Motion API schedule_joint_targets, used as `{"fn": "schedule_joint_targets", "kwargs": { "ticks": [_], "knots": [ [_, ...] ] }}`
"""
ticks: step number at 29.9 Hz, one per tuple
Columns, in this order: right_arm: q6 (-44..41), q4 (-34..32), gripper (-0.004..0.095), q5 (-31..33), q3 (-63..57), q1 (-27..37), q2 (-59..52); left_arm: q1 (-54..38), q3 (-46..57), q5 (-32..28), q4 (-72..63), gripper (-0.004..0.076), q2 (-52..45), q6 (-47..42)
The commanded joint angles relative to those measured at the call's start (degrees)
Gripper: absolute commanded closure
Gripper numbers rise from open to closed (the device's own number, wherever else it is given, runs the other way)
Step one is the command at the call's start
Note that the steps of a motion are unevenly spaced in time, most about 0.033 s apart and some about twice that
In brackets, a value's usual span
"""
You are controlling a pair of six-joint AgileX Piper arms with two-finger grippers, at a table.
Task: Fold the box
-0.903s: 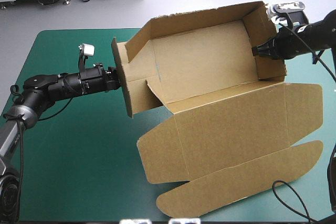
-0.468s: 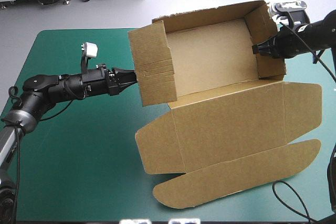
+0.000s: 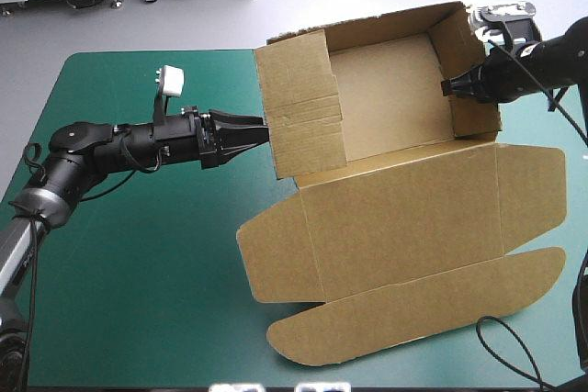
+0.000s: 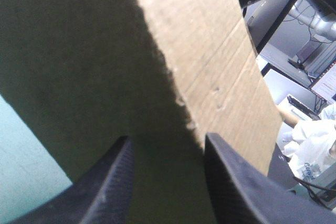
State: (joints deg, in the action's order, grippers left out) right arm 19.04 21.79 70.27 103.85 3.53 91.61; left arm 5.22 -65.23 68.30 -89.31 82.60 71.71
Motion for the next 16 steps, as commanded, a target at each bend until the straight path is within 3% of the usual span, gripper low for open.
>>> {"fn": "schedule_joint_targets", "kwargs": {
  "ticks": [1, 9, 12, 16],
  "knots": [
    [-0.24, 2.42, 0.0924, -3.50, 1.85, 0.08, -2.29, 0.39, -2.16, 5.99, -7.09, 0.0330, -2.24, -0.09],
    [-0.24, 3.79, 0.0924, -4.49, 1.85, -0.51, -2.29, 0.50, -2.27, 3.35, -6.59, 0.0327, -2.24, -0.22],
    [-1.09, 2.22, 0.0922, -5.59, 1.85, -2.11, -2.29, 1.71, -2.75, -2.21, -5.95, 0.0328, -2.24, -0.51],
    [-5.69, -5.52, 0.0920, -8.90, 1.85, -6.47, -2.29, 4.92, -6.52, -11.37, 1.38, 0.0328, -2.24, -3.32]
  ]
}}
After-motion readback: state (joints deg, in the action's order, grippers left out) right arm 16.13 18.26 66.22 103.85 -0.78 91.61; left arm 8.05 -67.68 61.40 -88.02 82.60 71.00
